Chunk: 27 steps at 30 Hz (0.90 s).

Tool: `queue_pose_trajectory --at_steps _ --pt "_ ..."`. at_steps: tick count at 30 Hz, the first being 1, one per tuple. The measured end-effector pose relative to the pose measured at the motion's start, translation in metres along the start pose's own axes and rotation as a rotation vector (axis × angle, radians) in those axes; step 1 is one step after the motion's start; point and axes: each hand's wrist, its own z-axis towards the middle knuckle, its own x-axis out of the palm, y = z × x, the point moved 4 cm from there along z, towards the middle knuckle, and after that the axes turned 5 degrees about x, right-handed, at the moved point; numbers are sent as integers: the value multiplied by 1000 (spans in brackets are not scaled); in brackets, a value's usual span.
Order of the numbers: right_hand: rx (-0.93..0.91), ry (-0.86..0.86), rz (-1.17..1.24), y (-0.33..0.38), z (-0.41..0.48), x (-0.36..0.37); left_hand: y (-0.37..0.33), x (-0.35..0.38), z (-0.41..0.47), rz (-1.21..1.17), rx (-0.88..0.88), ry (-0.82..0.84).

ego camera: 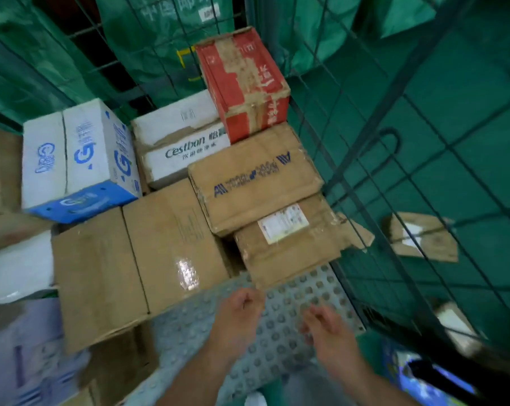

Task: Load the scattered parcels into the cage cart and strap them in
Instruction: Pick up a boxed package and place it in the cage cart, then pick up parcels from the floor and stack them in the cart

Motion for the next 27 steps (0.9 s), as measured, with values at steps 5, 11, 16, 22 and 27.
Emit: queue_pose_trajectory --at_steps 5,11,16,22,27 --pt "-37 -152 51 -48 -61 -19 45 12 -83 83 -9 61" --pt "-161 -291 522 -112 -142 -32 57 35 -164 212 271 211" --pt "-143 -434 829 -222 -224 -37 89 72 -244 357 395 387" --pt "-57 -578 1111 -350 -294 -63 129 131 -324 555 481 605" --pt "-28 -691 1289 -457 -350 -82 162 202 -391 707 565 747"
